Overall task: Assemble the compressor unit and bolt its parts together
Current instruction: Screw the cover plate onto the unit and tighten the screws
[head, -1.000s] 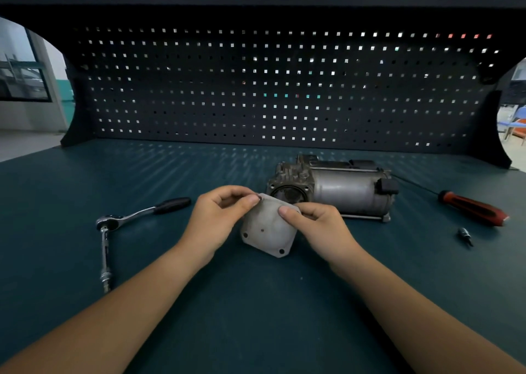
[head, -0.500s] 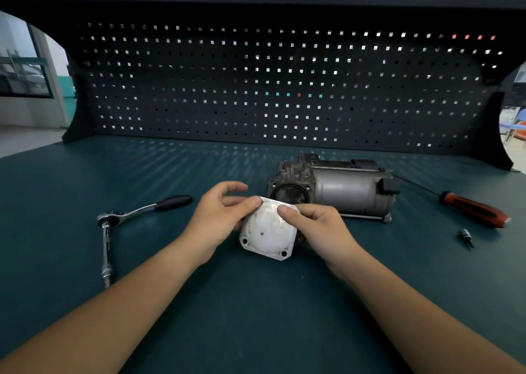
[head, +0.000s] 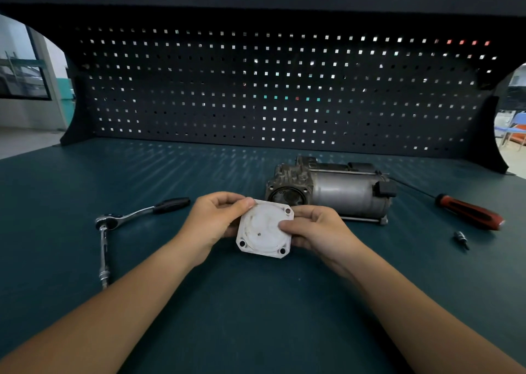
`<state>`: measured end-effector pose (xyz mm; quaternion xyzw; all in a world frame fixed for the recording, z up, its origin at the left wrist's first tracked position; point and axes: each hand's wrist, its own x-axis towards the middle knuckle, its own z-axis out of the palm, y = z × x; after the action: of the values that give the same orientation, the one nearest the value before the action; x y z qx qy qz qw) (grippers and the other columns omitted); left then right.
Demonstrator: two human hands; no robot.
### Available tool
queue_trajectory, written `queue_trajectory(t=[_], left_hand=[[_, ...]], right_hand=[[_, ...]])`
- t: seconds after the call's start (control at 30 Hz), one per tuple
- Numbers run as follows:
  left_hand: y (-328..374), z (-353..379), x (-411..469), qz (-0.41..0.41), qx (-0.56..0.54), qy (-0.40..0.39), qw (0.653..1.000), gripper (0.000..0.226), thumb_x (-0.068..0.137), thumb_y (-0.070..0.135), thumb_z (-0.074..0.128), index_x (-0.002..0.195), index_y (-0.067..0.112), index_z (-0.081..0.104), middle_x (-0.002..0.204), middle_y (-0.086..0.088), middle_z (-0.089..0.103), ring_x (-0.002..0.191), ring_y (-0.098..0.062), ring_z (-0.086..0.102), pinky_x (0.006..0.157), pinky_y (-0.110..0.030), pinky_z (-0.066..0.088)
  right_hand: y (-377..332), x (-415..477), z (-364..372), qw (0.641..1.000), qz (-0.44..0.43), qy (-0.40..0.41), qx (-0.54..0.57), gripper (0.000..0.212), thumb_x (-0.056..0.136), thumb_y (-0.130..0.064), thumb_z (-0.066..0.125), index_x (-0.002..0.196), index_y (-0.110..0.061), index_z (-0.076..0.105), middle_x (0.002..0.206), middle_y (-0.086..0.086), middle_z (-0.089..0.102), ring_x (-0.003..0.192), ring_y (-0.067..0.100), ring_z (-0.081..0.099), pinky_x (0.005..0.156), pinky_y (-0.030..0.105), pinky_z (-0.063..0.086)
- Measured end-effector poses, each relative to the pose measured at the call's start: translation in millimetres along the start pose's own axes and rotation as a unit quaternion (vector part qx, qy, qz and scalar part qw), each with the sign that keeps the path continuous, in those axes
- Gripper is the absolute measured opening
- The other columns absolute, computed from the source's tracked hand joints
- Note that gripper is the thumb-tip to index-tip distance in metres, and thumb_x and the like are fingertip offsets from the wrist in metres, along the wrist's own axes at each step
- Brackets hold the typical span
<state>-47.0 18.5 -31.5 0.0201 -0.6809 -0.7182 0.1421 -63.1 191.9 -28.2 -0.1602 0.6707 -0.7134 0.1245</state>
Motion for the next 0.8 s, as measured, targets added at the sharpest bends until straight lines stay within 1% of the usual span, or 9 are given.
queue_trajectory(t=[0.17, 0.2, 0.27, 0.3, 0.37, 0.43, 0.5, 0.67, 0.8], left_hand=[[1.5, -4.5, 0.9, -0.003, -0.002, -0.036, 0.999, 0.004, 0.081, 0.008, 0.067, 0.082, 0.011, 0.068, 0.072, 0.001, 0.072, 0.065, -0.008, 0.068, 0.053, -0.022, 0.053], [1.5, -4.4, 1.0, 0.014, 0.011, -0.034, 0.999, 0.006, 0.081, 0.007, 0.067, 0.082, 0.013, 0.068, 0.073, 0.002, 0.072, 0.067, -0.005, 0.068, 0.055, -0.02, 0.053], [0.9, -4.9, 0.1, 0.112, 0.094, -0.018, 0.989, 0.016, 0.079, 0.003, 0.068, 0.078, 0.019, 0.066, 0.075, 0.006, 0.069, 0.07, 0.002, 0.065, 0.062, -0.014, 0.052], [0.8, -5.5, -1.4, 0.178, 0.151, -0.014, 0.972, 0.02, 0.079, 0.001, 0.068, 0.078, 0.021, 0.065, 0.078, 0.01, 0.068, 0.073, 0.004, 0.064, 0.067, -0.01, 0.05], [2.1, -6.8, -5.0, 0.303, 0.262, -0.012, 0.916, 0.02, 0.078, 0.002, 0.069, 0.082, 0.02, 0.064, 0.087, 0.013, 0.067, 0.084, 0.004, 0.063, 0.078, -0.009, 0.048], [3.8, -9.1, -5.9, 0.4, 0.342, 0.0, 0.85, 0.014, 0.078, 0.002, 0.07, 0.09, 0.01, 0.066, 0.094, 0.009, 0.067, 0.092, -0.001, 0.062, 0.084, -0.014, 0.047], [5.4, -10.1, -6.0, 0.449, 0.386, 0.007, 0.806, 0.014, 0.078, 0.003, 0.07, 0.091, 0.004, 0.066, 0.097, 0.001, 0.069, 0.094, -0.007, 0.063, 0.085, -0.021, 0.048], [5.8, -6.0, -8.4, 0.479, 0.422, 0.028, 0.769, 0.009, 0.079, 0.011, 0.064, 0.082, 0.003, 0.065, 0.098, -0.004, 0.07, 0.094, -0.01, 0.06, 0.083, -0.031, 0.048], [7.5, -3.5, -8.0, 0.495, 0.43, 0.039, 0.754, 0.019, 0.083, 0.019, 0.055, 0.082, 0.002, 0.064, 0.094, -0.006, 0.069, 0.091, -0.009, 0.056, 0.085, -0.028, 0.042]], right_hand=[[1.9, 2.4, -2.3, 1.0, -0.01, 0.02, -0.001, 0.014, 0.082, 0.006, 0.061, 0.089, -0.005, 0.066, 0.07, 0.001, 0.072, 0.064, 0.009, 0.068, 0.06, 0.02, 0.055], [2.6, 3.0, -2.1, 0.999, -0.027, 0.028, -0.008, 0.014, 0.082, 0.006, 0.061, 0.089, -0.005, 0.066, 0.069, -0.001, 0.072, 0.063, 0.007, 0.067, 0.059, 0.018, 0.054], [5.9, 4.3, -1.7, 0.988, -0.108, 0.073, -0.078, 0.014, 0.08, 0.007, 0.064, 0.091, -0.001, 0.068, 0.068, -0.008, 0.069, 0.062, -0.001, 0.064, 0.06, 0.012, 0.05], [7.0, 4.6, -1.5, 0.969, -0.167, 0.113, -0.145, 0.015, 0.079, 0.006, 0.066, 0.091, -0.001, 0.07, 0.069, -0.011, 0.067, 0.062, -0.003, 0.061, 0.062, 0.009, 0.048], [6.0, 3.1, -1.6, 0.895, -0.303, 0.179, -0.274, 0.015, 0.076, 0.003, 0.068, 0.088, -0.004, 0.073, 0.074, -0.011, 0.067, 0.069, -0.002, 0.059, 0.069, 0.005, 0.045], [4.7, 2.0, -3.7, 0.805, -0.426, 0.203, -0.36, 0.015, 0.073, 0.004, 0.066, 0.084, -0.002, 0.074, 0.081, 0.0, 0.07, 0.075, 0.005, 0.063, 0.073, 0.011, 0.047], [3.0, 1.6, -4.9, 0.742, -0.485, 0.215, -0.41, 0.018, 0.068, 0.007, 0.064, 0.082, 0.0, 0.073, 0.084, 0.009, 0.071, 0.078, 0.019, 0.068, 0.076, 0.021, 0.049], [-3.0, 1.2, -5.9, 0.681, -0.518, 0.249, -0.454, 0.016, 0.071, 0.007, 0.06, 0.078, 0.001, 0.073, 0.081, 0.014, 0.068, 0.074, 0.028, 0.067, 0.067, 0.031, 0.052], [-4.4, 1.5, -8.9, 0.655, -0.522, 0.262, -0.48, 0.022, 0.077, -0.001, 0.05, 0.081, 0.001, 0.071, 0.081, 0.014, 0.066, 0.076, 0.026, 0.059, 0.072, 0.027, 0.041]])
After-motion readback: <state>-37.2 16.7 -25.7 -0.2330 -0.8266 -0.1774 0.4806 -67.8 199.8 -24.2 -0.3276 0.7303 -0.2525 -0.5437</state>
